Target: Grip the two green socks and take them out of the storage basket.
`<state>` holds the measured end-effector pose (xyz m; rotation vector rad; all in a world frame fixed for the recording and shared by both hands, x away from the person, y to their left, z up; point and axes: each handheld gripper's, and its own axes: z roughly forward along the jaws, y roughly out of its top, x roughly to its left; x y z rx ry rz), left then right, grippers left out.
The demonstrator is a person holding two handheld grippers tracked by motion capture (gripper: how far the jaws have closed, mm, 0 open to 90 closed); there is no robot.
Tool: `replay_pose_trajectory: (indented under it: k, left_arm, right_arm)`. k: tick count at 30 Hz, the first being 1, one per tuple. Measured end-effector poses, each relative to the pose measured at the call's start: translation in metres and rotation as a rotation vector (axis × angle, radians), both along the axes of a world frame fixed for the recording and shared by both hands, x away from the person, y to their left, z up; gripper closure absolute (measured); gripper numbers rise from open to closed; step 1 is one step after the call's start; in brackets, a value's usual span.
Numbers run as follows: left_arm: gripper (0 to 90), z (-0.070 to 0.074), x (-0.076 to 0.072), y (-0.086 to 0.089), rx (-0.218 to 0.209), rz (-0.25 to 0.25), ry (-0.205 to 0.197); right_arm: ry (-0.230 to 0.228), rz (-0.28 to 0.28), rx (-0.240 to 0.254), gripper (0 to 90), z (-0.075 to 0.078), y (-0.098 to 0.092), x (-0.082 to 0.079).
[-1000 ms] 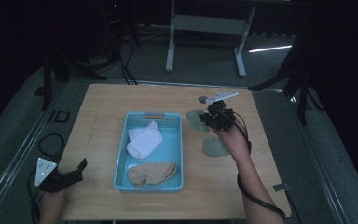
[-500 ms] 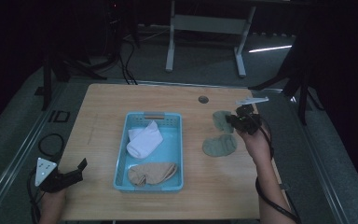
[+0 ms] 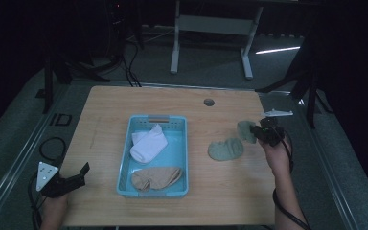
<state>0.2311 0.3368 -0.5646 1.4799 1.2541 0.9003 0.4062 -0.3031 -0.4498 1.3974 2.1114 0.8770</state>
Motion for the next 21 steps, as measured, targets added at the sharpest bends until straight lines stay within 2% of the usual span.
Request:
replay_pose_trajectory:
  k: [3,10,16,21]
  left_arm:
    - [0.0,0.000,0.000,0.000,0.000,0.001,0.000]
    - [0.0,0.000,0.000,0.000,-0.002,0.002,-0.001]
    - [0.0,0.000,0.000,0.000,-0.002,0.001,-0.001]
    - [0.0,0.000,0.000,0.000,-0.001,0.001,-0.001]
  right_arm:
    - [0.024,-0.021,-0.009,85.6,-0.014,-0.007,0.001]
    - [0.075,-0.064,0.008,85.5,-0.039,-0.022,0.003]
    - [0.119,-0.101,0.030,85.5,-0.055,-0.032,0.004]
    - [0.142,-0.101,0.028,84.1,-0.064,-0.037,0.002]
